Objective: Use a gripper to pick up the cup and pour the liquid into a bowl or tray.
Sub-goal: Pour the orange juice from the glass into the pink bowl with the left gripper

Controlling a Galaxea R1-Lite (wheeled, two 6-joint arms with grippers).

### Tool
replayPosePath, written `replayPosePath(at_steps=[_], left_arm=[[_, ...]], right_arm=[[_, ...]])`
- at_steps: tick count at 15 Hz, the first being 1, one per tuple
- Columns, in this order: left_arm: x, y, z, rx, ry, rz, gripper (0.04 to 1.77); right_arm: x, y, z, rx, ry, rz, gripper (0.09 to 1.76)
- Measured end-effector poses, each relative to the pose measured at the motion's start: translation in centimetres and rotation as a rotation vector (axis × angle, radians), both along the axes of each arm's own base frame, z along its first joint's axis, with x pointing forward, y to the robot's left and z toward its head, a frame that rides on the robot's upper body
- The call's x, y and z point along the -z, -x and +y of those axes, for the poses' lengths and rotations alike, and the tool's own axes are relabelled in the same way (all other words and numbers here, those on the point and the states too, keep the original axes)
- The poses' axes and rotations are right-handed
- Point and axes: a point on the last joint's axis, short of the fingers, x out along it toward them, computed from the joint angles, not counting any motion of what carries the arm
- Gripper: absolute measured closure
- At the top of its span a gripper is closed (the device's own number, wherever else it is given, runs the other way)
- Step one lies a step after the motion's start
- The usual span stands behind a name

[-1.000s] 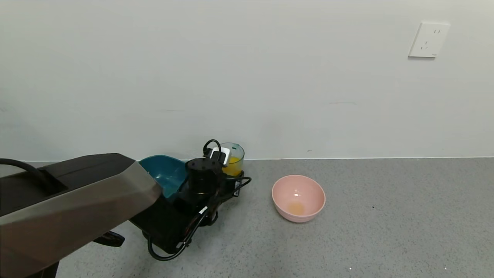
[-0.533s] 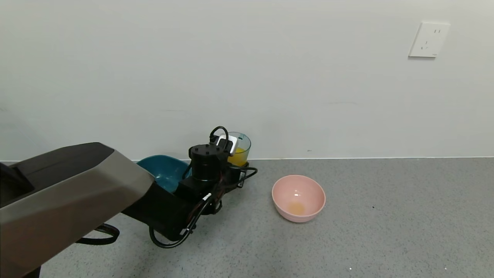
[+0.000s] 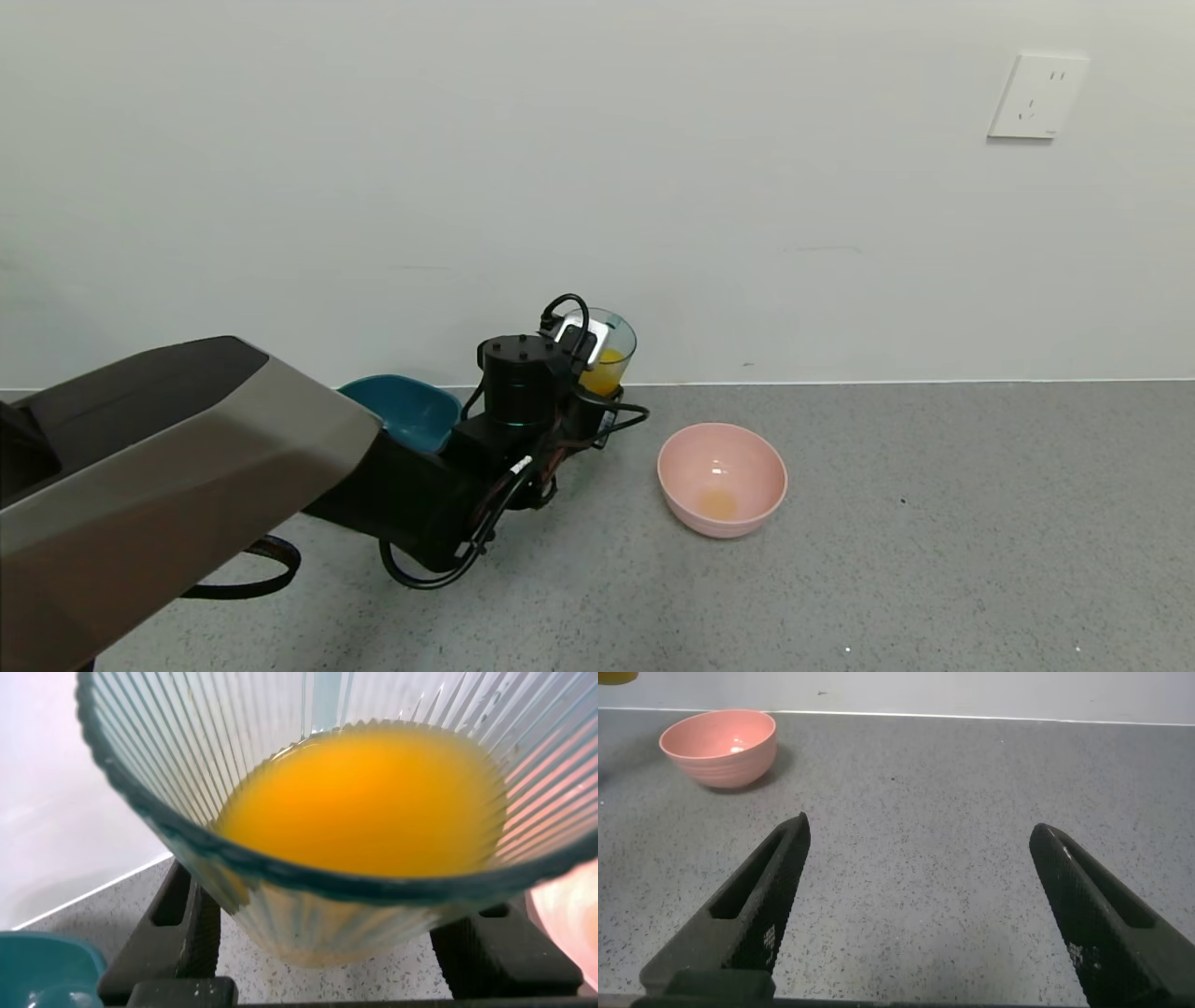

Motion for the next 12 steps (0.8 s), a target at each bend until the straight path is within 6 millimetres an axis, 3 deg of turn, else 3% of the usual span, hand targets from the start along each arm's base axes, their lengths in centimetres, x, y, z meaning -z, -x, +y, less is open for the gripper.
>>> replayPosePath(at_steps=[12], left_arm=[[1.1,0.5,-2.0,0.07,-0.137,0.015,0.55]], right_arm=[[0.0,0.0,0.0,0.0,0.0,0.0,0.14]])
